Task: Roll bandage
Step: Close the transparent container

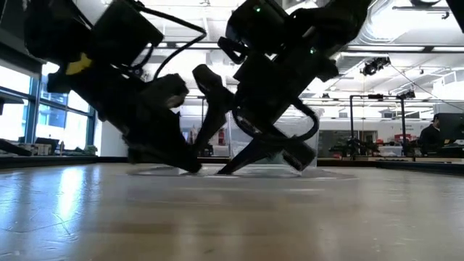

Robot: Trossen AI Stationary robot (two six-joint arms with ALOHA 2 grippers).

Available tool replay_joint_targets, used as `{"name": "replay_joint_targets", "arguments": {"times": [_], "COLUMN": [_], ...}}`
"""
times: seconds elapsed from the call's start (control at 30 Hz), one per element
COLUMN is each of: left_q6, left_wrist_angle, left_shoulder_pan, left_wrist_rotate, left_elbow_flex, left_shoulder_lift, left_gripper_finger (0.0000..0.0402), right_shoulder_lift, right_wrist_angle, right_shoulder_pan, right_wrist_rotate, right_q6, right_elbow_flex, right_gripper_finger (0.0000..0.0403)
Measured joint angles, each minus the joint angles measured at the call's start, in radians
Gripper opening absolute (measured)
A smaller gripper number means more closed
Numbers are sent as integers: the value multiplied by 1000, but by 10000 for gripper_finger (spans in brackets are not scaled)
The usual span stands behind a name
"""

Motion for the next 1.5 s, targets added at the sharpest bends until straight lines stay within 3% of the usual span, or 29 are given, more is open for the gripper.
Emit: {"name": "replay_joint_targets", "arguments": {"times": [0.27, 0.47, 0.6, 0.73, 0.9, 1.03, 1.23, 1.5], "left_q6": [106, 104, 96, 100, -22, -66, -47, 28], "left_wrist_angle": [75, 82, 59, -29, -302, -412, -255, 3], "left_shoulder_pan": [38, 41, 43, 39, 44, 34, 31, 26], "left_wrist_rotate": [11, 8, 10, 13, 52, 67, 53, 137], "left_elbow_flex": [-3, -3, -4, -10, -10, -10, -36, -36], "left_shoulder_lift": [33, 34, 6, -104, -270, -314, -240, -104], "left_gripper_finger": [0, 0, 0, 0, 0, 0, 0, 0], "right_shoulder_lift": [55, 62, 66, 67, 68, 68, 68, 68], "right_wrist_angle": [165, 225, 251, 261, 265, 266, 281, 286], "right_shoulder_pan": [11, 38, 59, 84, 91, 88, 88, 84], "right_wrist_rotate": [67, 291, 364, 437, 487, 493, 481, 436], "right_q6": [77, 317, 440, 528, 573, 569, 563, 569], "right_elbow_flex": [0, 1, 2, 2, 0, 0, 0, -1], "right_gripper_finger": [201, 195, 179, 159, 144, 142, 142, 141]}}
